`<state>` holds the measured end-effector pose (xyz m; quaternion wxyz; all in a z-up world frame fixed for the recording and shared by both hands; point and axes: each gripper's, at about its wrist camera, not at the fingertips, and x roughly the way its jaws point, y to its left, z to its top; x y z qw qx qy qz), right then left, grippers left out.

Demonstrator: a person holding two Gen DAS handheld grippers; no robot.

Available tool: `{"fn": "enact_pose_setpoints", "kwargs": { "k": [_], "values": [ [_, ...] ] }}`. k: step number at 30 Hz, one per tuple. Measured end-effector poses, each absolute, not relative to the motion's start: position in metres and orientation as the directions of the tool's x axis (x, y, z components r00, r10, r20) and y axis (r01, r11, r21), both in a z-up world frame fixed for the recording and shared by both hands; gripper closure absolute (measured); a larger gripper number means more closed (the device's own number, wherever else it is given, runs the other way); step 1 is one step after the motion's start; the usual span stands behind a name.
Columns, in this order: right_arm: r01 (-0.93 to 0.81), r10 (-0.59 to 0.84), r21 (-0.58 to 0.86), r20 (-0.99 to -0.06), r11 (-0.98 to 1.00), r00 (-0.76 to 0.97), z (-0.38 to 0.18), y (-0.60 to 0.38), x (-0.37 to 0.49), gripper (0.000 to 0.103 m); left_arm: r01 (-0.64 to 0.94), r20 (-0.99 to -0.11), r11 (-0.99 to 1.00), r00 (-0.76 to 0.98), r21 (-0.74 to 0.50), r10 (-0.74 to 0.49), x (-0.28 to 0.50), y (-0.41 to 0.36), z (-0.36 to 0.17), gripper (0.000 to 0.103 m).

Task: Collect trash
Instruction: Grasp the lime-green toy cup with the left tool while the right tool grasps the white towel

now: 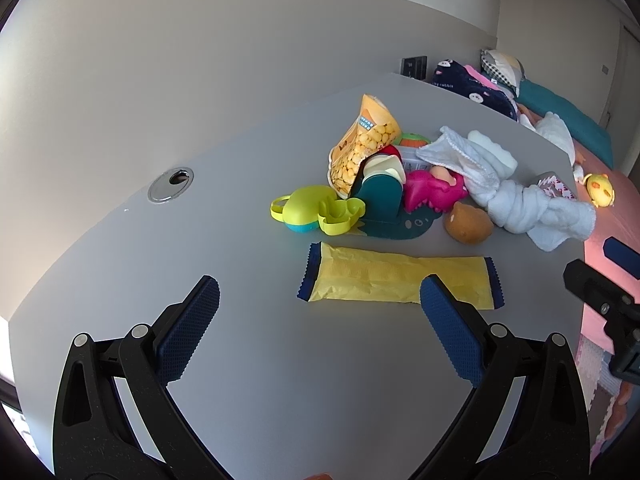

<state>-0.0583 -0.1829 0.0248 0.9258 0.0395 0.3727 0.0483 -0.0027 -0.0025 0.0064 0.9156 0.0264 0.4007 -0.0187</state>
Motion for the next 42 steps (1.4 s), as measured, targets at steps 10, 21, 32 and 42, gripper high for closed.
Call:
{"fn": "enact_pose_setpoints", "kwargs": {
  "k": [10, 21, 32, 42],
  "values": [
    [-0.061, 0.113, 0.099, -0.697, 0.993, 0.709, 0.024, -0.192, -0.036, 0.003, 0.021, -0.743, 0.999, 0.669, 0.041, 0.017, 0.012, 0.010, -0.001, 0.006],
    [-0.076, 0.090, 0.052, -0.709, 0.996, 0.699, 0.021, -0.200, -0.001, 0.003, 0.050, -0.756, 0.997, 0.654, 0.065, 0.017, 0.053, 0.012, -0.005, 0.006],
    [-0.097, 0.031, -0.046, -0.745, 0.994, 0.667, -0.001, -0.196, 0.037, 0.003, 0.094, -0.788, 0.993, 0.615, 0.069, -0.004, 0.086, 0.012, -0.022, 0.006],
    [-0.117, 0.064, -0.012, -0.777, 0.993, 0.627, -0.025, -0.200, 0.050, 0.033, 0.140, -0.798, 0.990, 0.599, 0.030, -0.060, 0.101, 0.018, -0.031, 0.010]
  ]
}}
